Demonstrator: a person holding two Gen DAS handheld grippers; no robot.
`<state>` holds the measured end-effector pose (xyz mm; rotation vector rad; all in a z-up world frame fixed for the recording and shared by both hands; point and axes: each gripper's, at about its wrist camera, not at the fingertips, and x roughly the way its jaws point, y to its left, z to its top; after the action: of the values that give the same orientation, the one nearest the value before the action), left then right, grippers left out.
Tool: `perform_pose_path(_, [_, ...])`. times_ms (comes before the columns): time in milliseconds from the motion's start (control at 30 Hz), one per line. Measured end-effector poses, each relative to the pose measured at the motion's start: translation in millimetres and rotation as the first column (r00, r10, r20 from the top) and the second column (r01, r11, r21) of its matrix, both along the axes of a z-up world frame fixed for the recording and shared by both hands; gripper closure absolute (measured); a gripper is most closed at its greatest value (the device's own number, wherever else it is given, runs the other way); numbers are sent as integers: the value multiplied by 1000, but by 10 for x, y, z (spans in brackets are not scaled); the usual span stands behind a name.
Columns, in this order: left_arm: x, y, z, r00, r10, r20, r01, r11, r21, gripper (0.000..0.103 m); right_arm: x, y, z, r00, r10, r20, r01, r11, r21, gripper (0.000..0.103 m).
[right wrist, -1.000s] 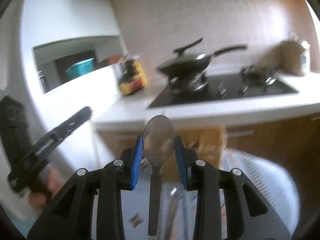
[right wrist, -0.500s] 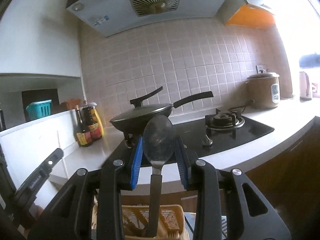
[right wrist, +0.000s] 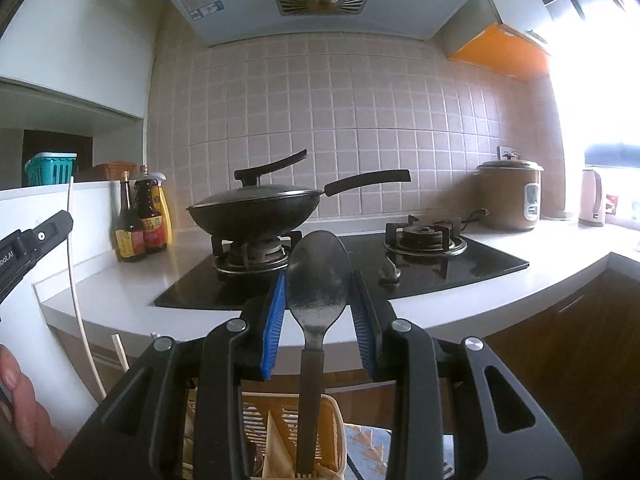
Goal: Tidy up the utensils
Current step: 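Lower the chopstick and spoon into the caddy and open both tools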
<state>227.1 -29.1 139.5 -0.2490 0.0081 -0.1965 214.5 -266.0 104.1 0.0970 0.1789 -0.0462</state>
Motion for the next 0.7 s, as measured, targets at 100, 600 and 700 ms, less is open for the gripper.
perform_pose_path(100, [15,-40,-78,1000,12,-3,-12,1000,7,99,19,5,-57,1000,-3,-5,3,1000,-2,74])
perform_pose_path(600, [-233,-61,-432,997,-28,-77,33,997,63,63,-439,-56,-59,998,62,-9,-62,998,-6,21])
perform_pose_path(700, [-438,33,-387,996,-19,-91,27,996,85,63,-641,-146,-17,996,78,-35,-77,997,24,27])
